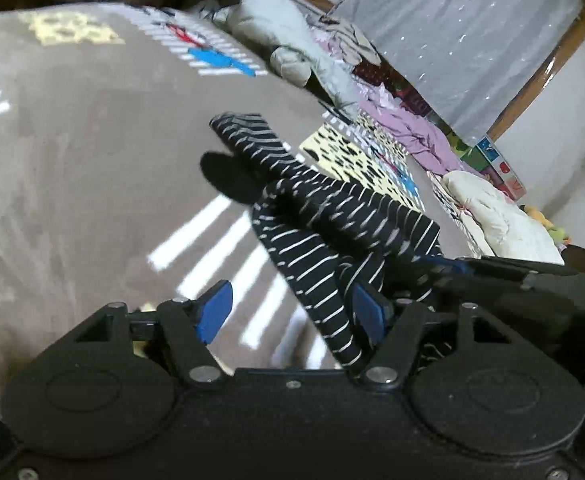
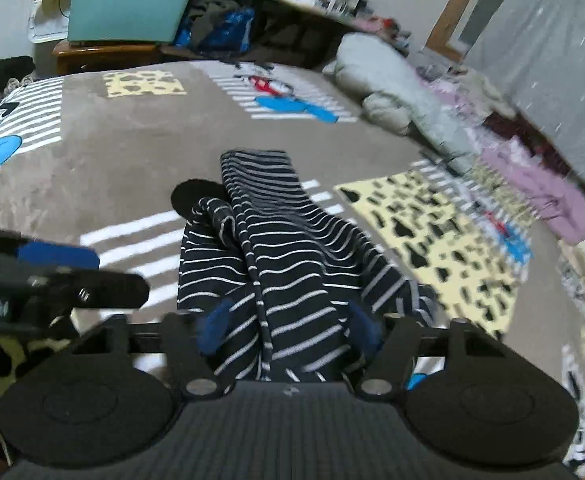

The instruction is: Fold clothes

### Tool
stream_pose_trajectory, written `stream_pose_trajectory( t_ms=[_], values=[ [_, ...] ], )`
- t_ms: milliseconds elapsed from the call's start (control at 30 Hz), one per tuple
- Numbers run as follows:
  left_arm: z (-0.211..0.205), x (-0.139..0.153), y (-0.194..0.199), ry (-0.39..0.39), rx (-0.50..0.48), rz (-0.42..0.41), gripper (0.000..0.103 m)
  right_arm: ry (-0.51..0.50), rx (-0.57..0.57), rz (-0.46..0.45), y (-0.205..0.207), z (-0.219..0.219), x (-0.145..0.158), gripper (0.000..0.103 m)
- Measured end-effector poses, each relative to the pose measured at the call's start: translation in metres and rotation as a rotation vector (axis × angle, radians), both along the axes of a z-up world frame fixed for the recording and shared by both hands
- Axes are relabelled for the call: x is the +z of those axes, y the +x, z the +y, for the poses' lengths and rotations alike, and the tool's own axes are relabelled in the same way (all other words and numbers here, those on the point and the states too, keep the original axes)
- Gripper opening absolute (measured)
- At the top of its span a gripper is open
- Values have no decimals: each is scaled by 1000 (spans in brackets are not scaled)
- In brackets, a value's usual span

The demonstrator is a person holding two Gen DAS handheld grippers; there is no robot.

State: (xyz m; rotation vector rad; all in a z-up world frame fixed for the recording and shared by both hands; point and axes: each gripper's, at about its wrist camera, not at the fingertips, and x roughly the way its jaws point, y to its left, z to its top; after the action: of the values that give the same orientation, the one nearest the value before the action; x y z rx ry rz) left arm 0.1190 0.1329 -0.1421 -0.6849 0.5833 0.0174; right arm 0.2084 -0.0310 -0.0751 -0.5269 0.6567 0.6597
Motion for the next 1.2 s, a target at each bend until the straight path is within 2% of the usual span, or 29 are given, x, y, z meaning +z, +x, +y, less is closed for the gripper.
stream_pose_trajectory(
  t_ms=[133,333,467,600,700,833,900,967,1100,1133,1167,1200],
  values=[
    [-2,-4,0,-10,-20,-2,66,198,-97,80,16,-37,11,7],
    [-11,-6,1,8,-54,1,66,450,-321,75,24,-131,28,7],
    [-16,-8,1,19,-67,6,66,595,-449,95,19,-197,23,7],
    [-24,-8,0,45,-94,0,66,693,-597,124,7,-261,4,7],
    [-32,-6,1,64,-122,-10,66,822,-734,206,2,-311,-27,7],
    [-50,9,7,55,-222,-76,66,930,-824,272,-10,-346,-59,7],
    [-65,21,14,96,-272,-114,70,951,-840,276,-12,-352,-66,7],
    [-86,32,27,174,-334,-142,71,977,-853,276,-12,-357,-71,7],
    [-133,40,62,390,-408,-162,71,1053,-884,281,-12,-364,-78,7],
    [-142,39,70,436,-418,-159,64,1058,-878,278,-11,-363,-76,7],
    [-151,37,78,480,-434,-150,52,1058,-869,272,-11,-363,-74,7],
    [-154,36,83,505,-439,-139,11,1068,-864,266,-12,-363,-72,7]
  ],
)
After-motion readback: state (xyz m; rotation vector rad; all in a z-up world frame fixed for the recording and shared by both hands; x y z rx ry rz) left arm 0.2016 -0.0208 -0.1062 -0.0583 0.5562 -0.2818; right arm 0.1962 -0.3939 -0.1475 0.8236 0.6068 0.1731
